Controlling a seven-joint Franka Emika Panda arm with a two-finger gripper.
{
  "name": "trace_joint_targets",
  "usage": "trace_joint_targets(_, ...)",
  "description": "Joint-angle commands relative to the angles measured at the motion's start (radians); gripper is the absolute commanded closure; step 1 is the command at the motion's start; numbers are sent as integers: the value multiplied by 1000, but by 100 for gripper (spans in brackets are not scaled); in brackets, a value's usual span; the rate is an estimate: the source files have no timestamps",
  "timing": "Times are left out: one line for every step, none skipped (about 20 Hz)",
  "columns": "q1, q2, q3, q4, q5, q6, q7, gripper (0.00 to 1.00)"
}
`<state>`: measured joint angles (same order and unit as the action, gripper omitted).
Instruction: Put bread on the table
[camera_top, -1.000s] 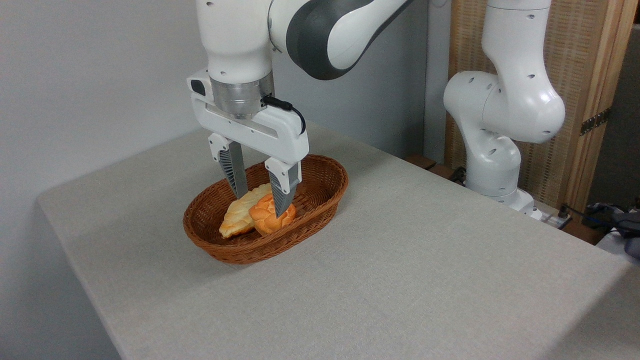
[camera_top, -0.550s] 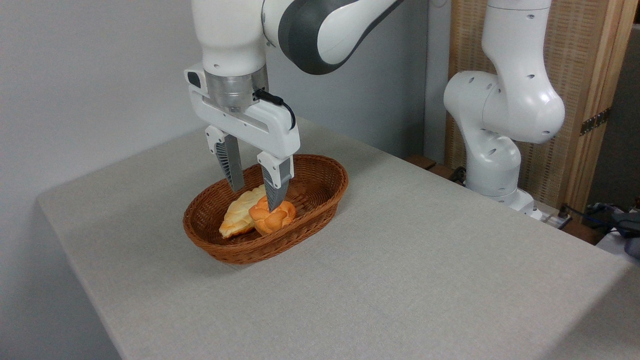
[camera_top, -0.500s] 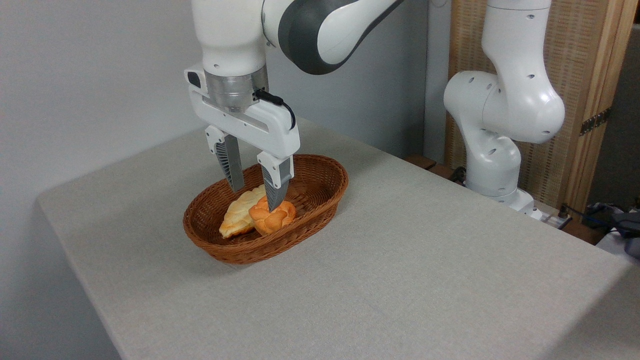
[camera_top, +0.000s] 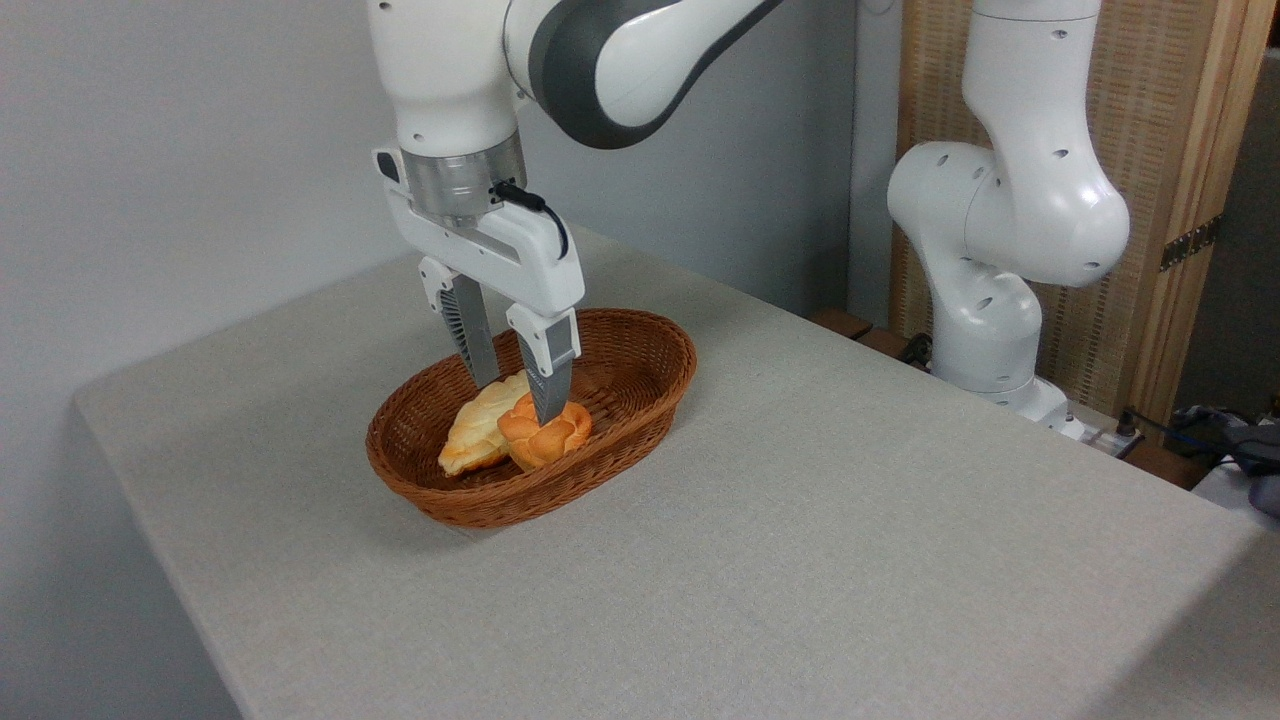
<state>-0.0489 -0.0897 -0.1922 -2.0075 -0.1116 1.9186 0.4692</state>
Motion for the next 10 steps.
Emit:
trace_joint_targets(-2, 19, -18, 1, 21, -10, 36, 0)
trace_joint_targets(-2, 22, -23, 1, 21, -10, 36, 0)
trace_joint_targets(-2, 30, -26, -3, 23, -7, 37, 0)
trace_joint_targets(-2, 36, -36, -13, 42, -4, 49, 0)
trace_joint_targets(-2, 36, -42, -19, 58, -3, 55, 0)
trace_joint_targets(-2, 41, -50, -29, 85, -3, 60, 0)
trace_joint_targets(-2, 42, -55, -33, 96, -3, 60, 0)
trace_joint_targets(-2, 44, -61, -37, 102, -3, 62, 0)
trace_joint_targets(-2, 45, -62, -39, 102, -3, 63, 0)
trace_joint_targets(-2, 53, -62, -39, 105, 0, 65, 0)
